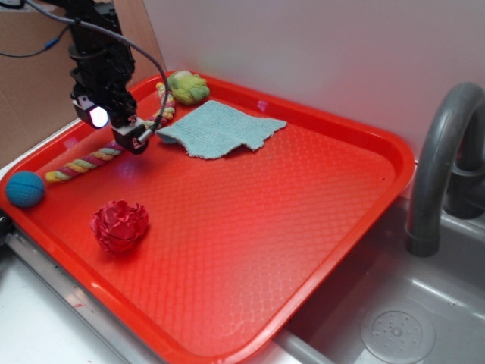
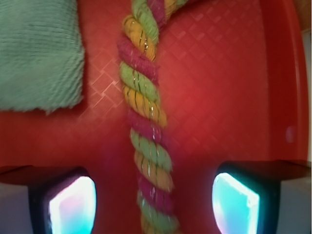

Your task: Grab the multicolored rope.

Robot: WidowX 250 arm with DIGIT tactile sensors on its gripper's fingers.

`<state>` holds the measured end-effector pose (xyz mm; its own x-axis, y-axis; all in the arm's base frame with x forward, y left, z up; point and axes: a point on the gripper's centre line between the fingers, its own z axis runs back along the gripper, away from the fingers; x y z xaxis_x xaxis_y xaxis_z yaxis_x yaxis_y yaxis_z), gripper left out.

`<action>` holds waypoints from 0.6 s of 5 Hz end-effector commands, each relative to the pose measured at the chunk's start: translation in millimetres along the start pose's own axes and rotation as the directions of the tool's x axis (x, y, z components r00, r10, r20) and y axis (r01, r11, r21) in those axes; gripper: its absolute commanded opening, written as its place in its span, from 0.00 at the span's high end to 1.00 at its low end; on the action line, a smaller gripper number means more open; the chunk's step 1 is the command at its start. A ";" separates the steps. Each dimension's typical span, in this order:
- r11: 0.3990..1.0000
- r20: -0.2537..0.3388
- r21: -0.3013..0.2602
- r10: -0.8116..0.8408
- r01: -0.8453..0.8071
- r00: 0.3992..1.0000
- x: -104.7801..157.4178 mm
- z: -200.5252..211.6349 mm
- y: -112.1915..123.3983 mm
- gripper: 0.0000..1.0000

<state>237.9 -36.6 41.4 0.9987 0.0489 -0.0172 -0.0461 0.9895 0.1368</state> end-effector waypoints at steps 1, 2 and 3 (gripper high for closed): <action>1.000 -0.003 -0.011 -0.019 0.019 1.000 6.0 -15.2 1.9 0.00; 0.999 -0.025 -0.045 -0.025 0.024 0.999 8.6 -24.9 4.0 0.00; 0.998 -0.027 -0.056 -0.031 0.029 0.999 11.0 -30.8 4.0 0.35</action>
<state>252.6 -33.6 19.2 0.9995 0.0108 -0.0281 -0.0087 0.9973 0.0725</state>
